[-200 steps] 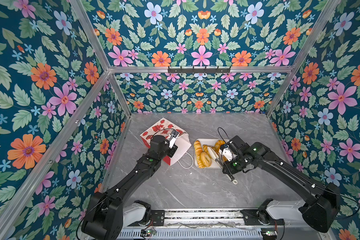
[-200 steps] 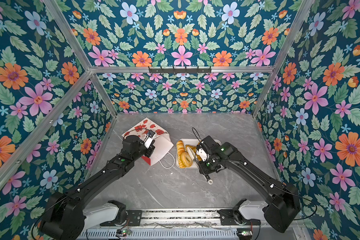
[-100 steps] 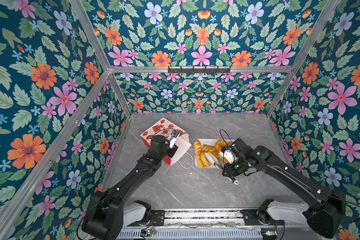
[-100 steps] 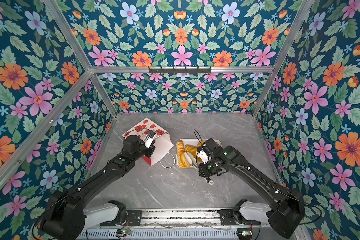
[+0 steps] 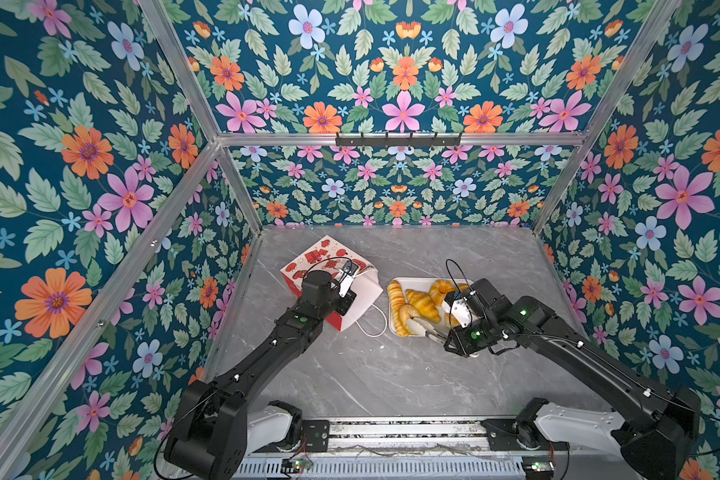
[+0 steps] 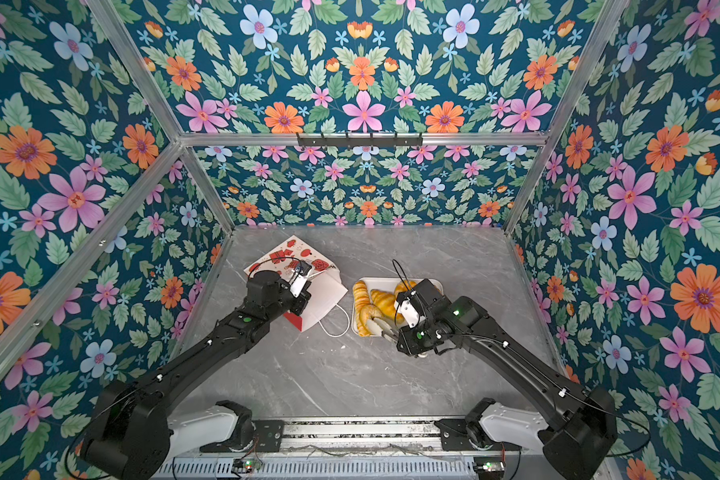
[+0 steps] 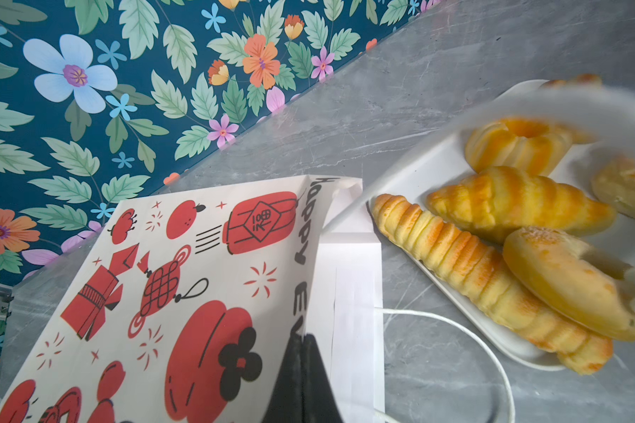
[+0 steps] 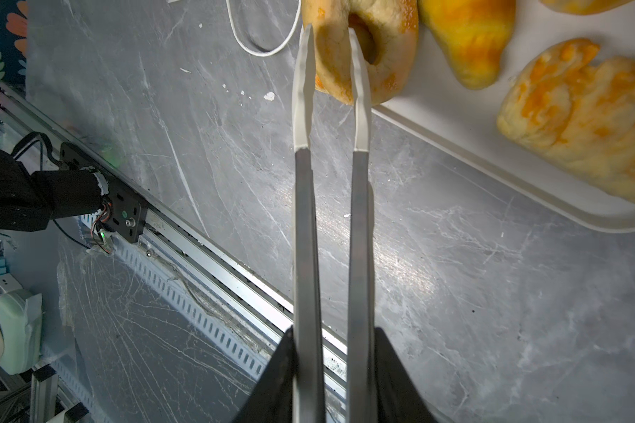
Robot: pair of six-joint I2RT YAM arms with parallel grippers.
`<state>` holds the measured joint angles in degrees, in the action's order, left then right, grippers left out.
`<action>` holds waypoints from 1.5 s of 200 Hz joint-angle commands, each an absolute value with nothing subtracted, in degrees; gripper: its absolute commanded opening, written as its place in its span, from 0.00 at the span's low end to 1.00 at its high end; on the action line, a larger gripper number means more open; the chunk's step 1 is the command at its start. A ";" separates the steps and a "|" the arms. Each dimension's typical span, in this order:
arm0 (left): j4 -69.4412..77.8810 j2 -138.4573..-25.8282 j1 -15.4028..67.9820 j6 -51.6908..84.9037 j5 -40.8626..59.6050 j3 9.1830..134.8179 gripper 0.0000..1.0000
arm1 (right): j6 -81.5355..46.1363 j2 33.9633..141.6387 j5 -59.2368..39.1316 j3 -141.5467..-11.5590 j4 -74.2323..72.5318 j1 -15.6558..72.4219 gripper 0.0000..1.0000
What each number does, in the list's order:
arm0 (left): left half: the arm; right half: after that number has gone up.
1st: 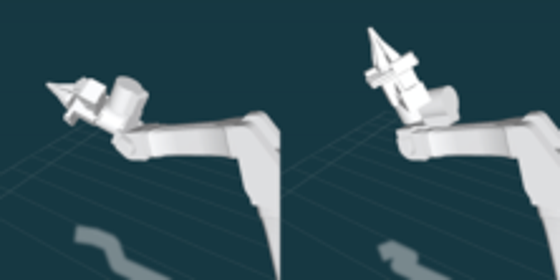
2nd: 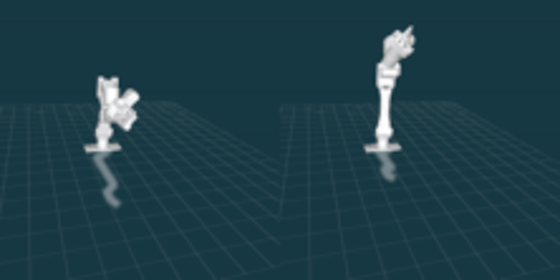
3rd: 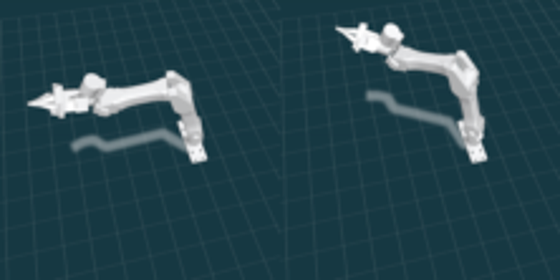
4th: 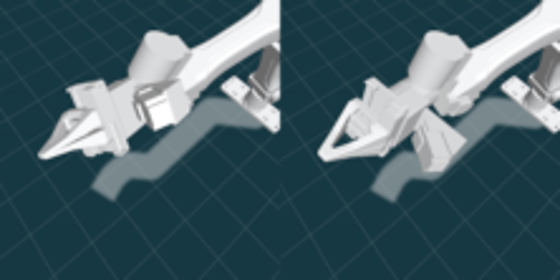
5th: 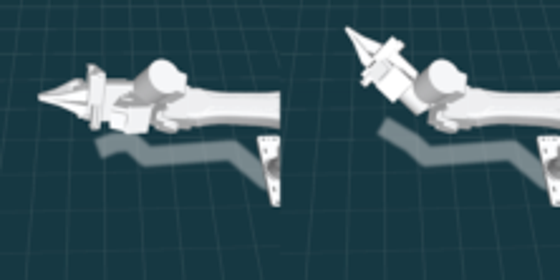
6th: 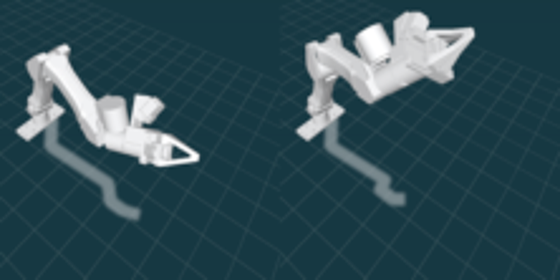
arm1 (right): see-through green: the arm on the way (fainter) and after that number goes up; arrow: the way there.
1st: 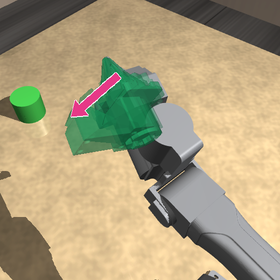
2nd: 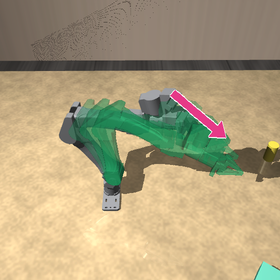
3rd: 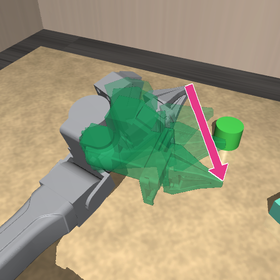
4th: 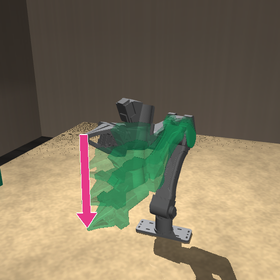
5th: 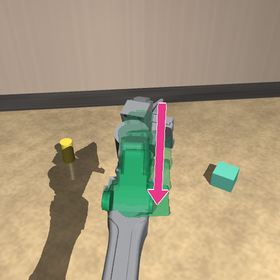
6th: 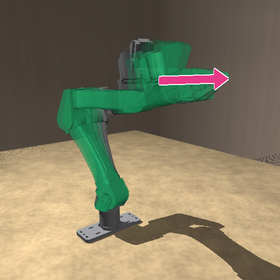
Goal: Take the fake bread out of the paper bag
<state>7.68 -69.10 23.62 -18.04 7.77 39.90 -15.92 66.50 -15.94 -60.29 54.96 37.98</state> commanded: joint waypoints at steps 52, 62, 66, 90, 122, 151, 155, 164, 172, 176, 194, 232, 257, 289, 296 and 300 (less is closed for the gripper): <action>8.70 -69.70 23.56 -17.58 8.30 40.11 0.00 | -16.04 66.08 -13.79 -61.06 52.56 37.98 0.38; 8.71 -69.70 23.57 -17.58 8.17 40.12 0.00 | -15.80 66.57 -13.97 -61.41 52.58 38.02 0.38; 8.70 -69.70 23.56 -17.58 8.15 40.14 0.00 | -15.80 66.77 -13.98 -61.52 52.64 38.01 0.38; 8.75 -69.70 23.54 -17.58 8.26 40.11 0.00 | -15.13 67.71 -14.47 -61.68 52.38 38.04 0.38; 8.79 -69.83 23.55 -17.58 8.13 40.16 0.00 | -14.57 69.02 -15.47 -62.05 53.03 38.05 0.39; 8.79 -70.05 23.50 -17.58 8.18 40.17 0.00 | -13.92 70.28 -15.91 -62.22 54.00 38.01 0.39; 8.79 -70.05 23.55 -17.59 8.17 40.15 0.00 | -13.85 70.46 -15.99 -62.36 54.13 38.01 0.39; 8.79 -70.09 23.53 -17.58 8.11 40.13 0.00 | -13.45 70.94 -16.51 -62.70 54.57 38.01 0.39; 8.79 -69.96 23.55 -17.58 8.09 40.16 0.00 | -13.28 71.44 -16.29 -63.05 55.04 38.02 0.39; 8.79 -69.96 23.56 -17.58 8.00 40.14 0.00 | -13.01 71.81 -16.11 -63.25 55.37 38.05 0.39; 8.79 -69.96 23.51 -17.58 7.92 40.07 0.00 | -12.10 73.19 -15.37 -64.10 56.65 38.29 0.39; 8.72 -69.97 23.54 -17.67 7.60 40.08 0.00 | -10.82 76.70 -14.12 -66.05 59.37 38.73 0.32; 8.71 -69.92 23.49 -17.68 7.47 40.08 0.00 | -10.20 78.39 -12.76 -66.78 60.78 39.09 0.22; 8.74 -69.87 23.53 -17.75 7.27 39.99 0.00 | -10.41 77.67 -11.42 -67.78 62.14 39.04 0.17; 8.79 -69.93 23.52 -17.76 7.25 39.97 0.00 | -10.61 77.25 -10.60 -68.08 62.51 39.05 0.16; 8.79 -69.89 23.55 -17.77 7.24 39.98 0.00 | -10.86 77.02 -10.06 -68.26 62.74 39.05 0.16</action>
<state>7.68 -69.93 23.62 -18.06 7.55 39.90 -10.35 78.04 -13.32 -67.35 59.40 39.05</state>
